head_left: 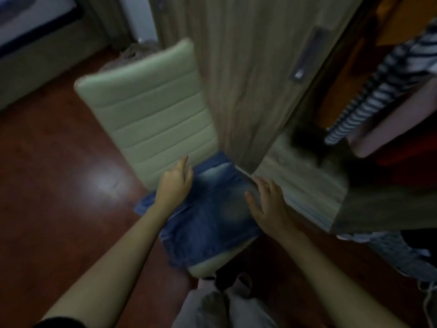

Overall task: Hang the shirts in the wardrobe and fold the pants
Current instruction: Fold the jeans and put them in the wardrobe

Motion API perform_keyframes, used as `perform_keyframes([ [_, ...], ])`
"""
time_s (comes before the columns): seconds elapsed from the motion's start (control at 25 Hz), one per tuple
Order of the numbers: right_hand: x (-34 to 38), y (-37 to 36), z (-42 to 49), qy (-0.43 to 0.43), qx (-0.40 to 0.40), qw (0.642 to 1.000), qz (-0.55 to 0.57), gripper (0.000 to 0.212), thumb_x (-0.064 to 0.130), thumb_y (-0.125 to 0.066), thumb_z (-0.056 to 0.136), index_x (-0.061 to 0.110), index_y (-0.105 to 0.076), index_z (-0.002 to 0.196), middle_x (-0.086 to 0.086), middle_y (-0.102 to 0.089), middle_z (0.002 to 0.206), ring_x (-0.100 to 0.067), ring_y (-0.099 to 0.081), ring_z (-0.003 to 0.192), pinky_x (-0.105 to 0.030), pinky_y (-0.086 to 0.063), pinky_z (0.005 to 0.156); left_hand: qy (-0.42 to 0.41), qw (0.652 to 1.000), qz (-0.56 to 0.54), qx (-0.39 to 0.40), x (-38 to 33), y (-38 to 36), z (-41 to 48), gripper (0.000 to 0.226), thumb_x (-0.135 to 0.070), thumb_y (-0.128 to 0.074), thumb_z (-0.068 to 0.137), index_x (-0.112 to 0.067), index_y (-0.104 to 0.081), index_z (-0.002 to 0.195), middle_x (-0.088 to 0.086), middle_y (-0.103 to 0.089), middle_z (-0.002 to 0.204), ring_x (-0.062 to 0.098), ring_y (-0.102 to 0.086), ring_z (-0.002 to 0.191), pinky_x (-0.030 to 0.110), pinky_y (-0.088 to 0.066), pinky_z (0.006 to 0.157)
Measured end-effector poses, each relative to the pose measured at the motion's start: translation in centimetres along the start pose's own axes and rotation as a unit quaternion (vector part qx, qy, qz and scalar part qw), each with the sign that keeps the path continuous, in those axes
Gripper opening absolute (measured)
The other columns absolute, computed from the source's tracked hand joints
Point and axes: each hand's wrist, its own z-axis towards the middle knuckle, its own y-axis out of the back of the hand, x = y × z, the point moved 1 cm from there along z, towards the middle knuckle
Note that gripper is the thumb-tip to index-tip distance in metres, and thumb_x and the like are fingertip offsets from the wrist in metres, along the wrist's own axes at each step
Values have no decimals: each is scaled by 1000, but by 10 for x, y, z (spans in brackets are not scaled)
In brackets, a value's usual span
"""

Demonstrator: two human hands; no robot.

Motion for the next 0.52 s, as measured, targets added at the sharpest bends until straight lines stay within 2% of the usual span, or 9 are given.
perform_keyframes([
  [0.08, -5, -42, -13, -4, 90, 996, -23, 68, 57, -27, 91, 11, -40, 138, -13, -41, 143, -27, -38, 132, -32, -28, 108, 28, 999, 32, 34, 48, -17, -13, 45, -19, -45, 97, 0, -42, 138, 35, -63, 105, 50, -59, 96, 49, -46, 82],
  [0.2, -4, -108, -28, 19, 192, 980, -58, 79, 66, -13, 87, 13, -31, 144, -12, -27, 150, -28, -28, 137, -36, -27, 110, 71, 995, 49, 55, 112, -38, -26, 44, -20, -46, 98, 0, -42, 137, 31, -60, 117, 46, -58, 102, 46, -45, 82],
  [0.28, -1, -160, -39, 42, 260, 961, -83, 73, 59, -16, 88, 14, -27, 145, -11, -22, 153, -27, -23, 139, -38, -27, 110, 96, 992, 57, 67, 157, -54, -27, 44, -19, -45, 98, 1, -42, 137, 28, -55, 127, 42, -55, 111, 43, -43, 88],
  [0.36, 1, -212, -50, 58, 319, 940, -106, 61, 46, -31, 93, 13, -29, 144, -12, -24, 152, -28, -24, 139, -40, -29, 112, 131, 987, 50, 75, 201, -72, -24, 45, -19, -46, 97, 1, -40, 138, 26, -52, 132, 41, -53, 114, 42, -42, 90],
  [0.4, 3, -235, -57, 72, 322, 937, -115, 57, 38, -44, 92, 11, -35, 141, -13, -31, 149, -30, -30, 137, -42, -35, 109, 154, 984, 43, 73, 220, -79, -22, 45, -20, -46, 97, 0, -40, 138, 25, -53, 130, 42, -53, 112, 43, -43, 88],
  [0.44, 4, -258, -63, 95, 320, 935, -117, 56, 34, -57, 86, 10, -44, 135, -15, -41, 143, -31, -42, 130, -43, -44, 102, 180, 980, 38, 68, 236, -86, -19, 44, -20, -45, 97, -1, -41, 137, 25, -54, 128, 43, -54, 110, 43, -43, 86],
  [0.52, 6, -302, -74, 124, 326, 931, -105, 60, 35, -76, 64, 13, -60, 118, -11, -59, 125, -27, -61, 111, -35, -56, 83, 243, 968, 17, 56, 268, -99, -11, 44, -21, -45, 98, 0, -38, 136, 26, -51, 131, 43, -51, 115, 43, -41, 90],
])
